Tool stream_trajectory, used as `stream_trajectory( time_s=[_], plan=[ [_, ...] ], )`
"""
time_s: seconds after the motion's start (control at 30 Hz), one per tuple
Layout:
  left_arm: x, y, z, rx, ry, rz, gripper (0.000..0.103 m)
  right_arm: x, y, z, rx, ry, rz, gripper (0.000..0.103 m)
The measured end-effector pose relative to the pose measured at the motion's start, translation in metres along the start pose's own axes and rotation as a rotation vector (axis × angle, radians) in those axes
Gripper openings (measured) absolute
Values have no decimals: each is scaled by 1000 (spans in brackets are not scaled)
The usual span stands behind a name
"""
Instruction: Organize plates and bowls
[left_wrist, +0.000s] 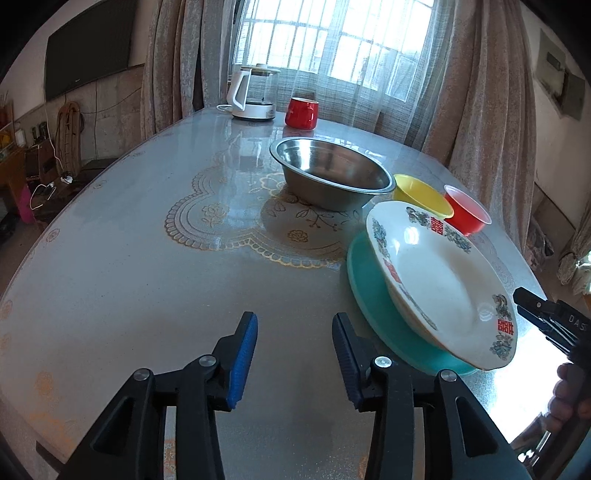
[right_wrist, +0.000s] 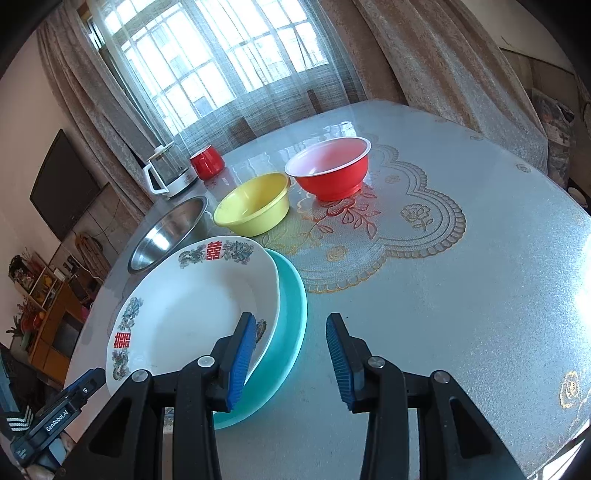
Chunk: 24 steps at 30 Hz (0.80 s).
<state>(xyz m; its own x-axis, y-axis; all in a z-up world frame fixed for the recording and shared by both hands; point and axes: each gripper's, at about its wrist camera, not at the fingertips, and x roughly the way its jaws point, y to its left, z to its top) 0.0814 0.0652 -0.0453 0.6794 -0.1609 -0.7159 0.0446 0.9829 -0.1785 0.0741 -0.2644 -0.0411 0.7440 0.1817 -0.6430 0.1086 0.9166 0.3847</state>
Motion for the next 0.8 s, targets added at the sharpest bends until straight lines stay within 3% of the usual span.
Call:
stream_trajectory(
  time_s=[0.17, 0.4, 0.6, 0.8],
  plan=[
    [9, 21, -5, -48, 31, 52, 44, -1, 6, 1, -19, -6, 4, 40],
    [16, 41, -2, -107, 57, 46, 42, 3, 23, 8, -79, 2, 20, 40],
    [19, 45, 13, -101, 23, 30, 44, 12, 47, 21, -140, 41, 91, 40],
    [22, 47, 43, -94, -10, -4, 47, 35, 71, 41, -116, 131, 210, 40]
  ],
)
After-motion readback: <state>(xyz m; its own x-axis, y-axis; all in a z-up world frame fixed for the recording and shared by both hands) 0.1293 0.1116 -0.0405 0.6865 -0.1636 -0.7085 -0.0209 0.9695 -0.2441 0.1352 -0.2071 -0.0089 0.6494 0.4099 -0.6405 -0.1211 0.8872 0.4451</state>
